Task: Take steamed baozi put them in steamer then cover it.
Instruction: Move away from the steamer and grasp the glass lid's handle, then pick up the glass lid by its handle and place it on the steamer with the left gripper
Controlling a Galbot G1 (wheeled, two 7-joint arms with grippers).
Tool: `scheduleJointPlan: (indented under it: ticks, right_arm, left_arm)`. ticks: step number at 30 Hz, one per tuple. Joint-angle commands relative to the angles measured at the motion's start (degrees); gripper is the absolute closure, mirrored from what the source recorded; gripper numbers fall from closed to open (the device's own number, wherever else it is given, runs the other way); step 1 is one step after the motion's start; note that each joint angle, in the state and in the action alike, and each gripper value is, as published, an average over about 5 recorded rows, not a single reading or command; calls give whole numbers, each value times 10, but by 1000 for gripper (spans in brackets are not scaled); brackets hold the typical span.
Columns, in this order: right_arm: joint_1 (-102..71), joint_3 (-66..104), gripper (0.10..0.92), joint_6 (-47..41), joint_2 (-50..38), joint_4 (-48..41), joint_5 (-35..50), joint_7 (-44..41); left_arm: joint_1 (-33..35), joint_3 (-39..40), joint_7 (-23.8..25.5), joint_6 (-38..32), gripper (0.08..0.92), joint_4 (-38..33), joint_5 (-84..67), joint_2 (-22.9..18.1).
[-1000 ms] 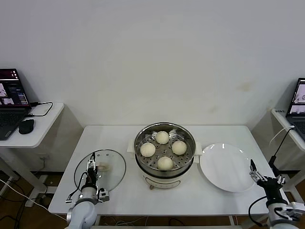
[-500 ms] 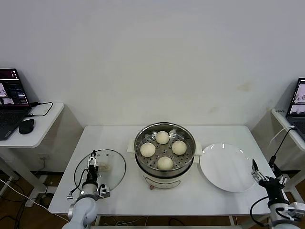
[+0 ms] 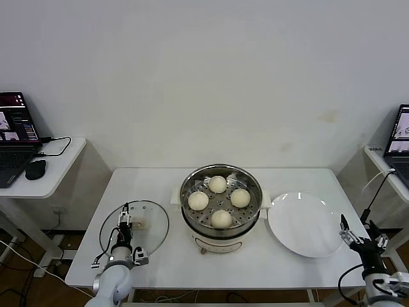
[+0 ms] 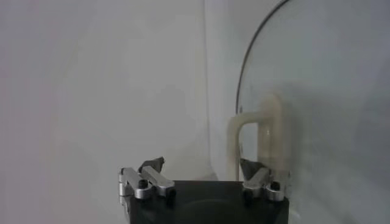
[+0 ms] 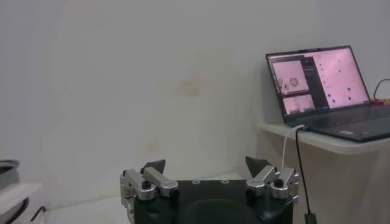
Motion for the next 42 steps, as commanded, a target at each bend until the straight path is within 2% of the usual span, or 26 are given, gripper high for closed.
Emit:
scheduleJointPlan:
  ticks: [1,16,21,28,36,42]
  right_arm:
    - [-1,2,203,1,-1,-1,0,0]
    - [0,5,203,2,3,-1,-1,-1]
    - [3,7,203,1,4,-3,0,-1]
    - [13,6,203,-6,5,7,4,0]
    - [34,2,203,-12,14,19,9,0]
    - [36,3,203,-13,25,30,13,0]
  left_arm:
    - [1,-2,-1,-2,286,3,-2,2]
    - [6,-2,0,-6,719,-2,-3,4]
    - [19,-5,5,-2,846,-31,-2,7]
    - [57,-21,27,22,862,-122,3,8]
    - [84,-44,71,94,862,-230,29,0]
    - [104,-65,97,84,862,-275,28,20]
